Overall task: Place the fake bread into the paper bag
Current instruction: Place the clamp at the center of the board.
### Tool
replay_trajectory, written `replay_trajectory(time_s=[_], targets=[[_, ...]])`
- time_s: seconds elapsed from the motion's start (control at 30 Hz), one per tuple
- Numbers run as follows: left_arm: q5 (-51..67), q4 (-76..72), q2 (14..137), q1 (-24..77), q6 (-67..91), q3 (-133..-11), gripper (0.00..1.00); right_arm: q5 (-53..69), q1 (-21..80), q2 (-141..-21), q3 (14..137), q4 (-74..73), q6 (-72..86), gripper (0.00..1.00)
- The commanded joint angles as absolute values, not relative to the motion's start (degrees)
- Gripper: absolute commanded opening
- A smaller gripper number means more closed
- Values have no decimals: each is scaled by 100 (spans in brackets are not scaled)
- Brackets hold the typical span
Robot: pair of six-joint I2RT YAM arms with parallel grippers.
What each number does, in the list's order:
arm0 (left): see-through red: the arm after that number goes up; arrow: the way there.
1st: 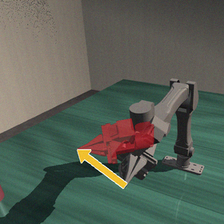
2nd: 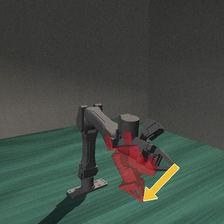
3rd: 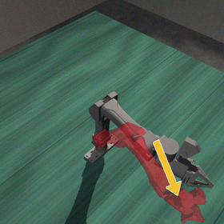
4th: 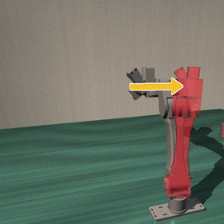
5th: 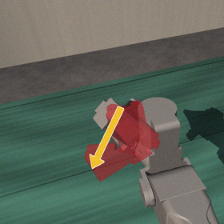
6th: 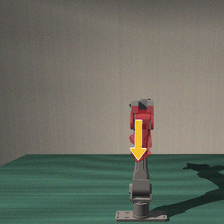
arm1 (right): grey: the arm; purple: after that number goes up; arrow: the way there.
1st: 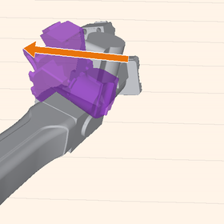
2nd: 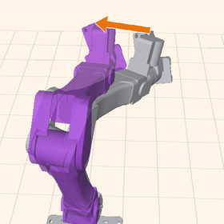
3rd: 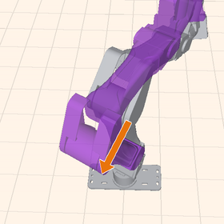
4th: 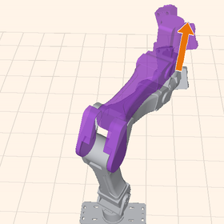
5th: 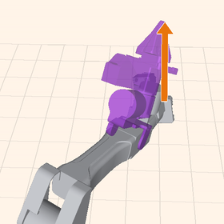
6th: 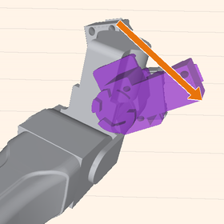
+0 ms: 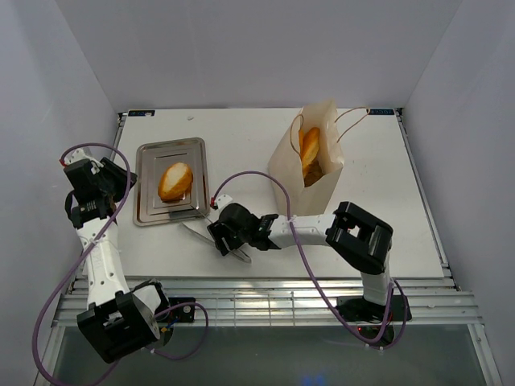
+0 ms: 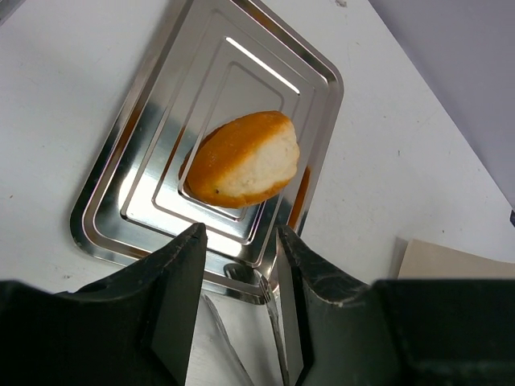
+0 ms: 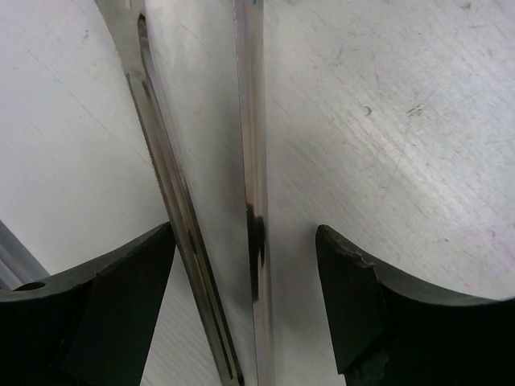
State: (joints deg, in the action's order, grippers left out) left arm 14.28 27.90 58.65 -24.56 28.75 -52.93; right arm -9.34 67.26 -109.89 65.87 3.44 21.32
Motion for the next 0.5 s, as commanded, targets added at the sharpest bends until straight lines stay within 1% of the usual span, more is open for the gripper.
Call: replay_trajectory(time_s=[0.0,0.1,0.2,0.37,0.47], targets=[[1661,2777,5616,-2417,2883,-5291,51,-1457,6829,-10662,6837,142,1934,77],[1731,2777,5581,-2373,2927,-5335,52,-1922,6917,-10310,7118,-498,1820,80],[1749,2777,5563,-2338,2971,-5370,52,-2336,6943,-9976,7409,-1175,1845,81],[1784,2777,5520,-2259,3032,-5388,53,-2759,6961,-9239,7251,-1809,2056,79],[1784,2769,5519,-2224,3050,-5379,53,-2821,6996,-8774,6883,-2074,2180,75]])
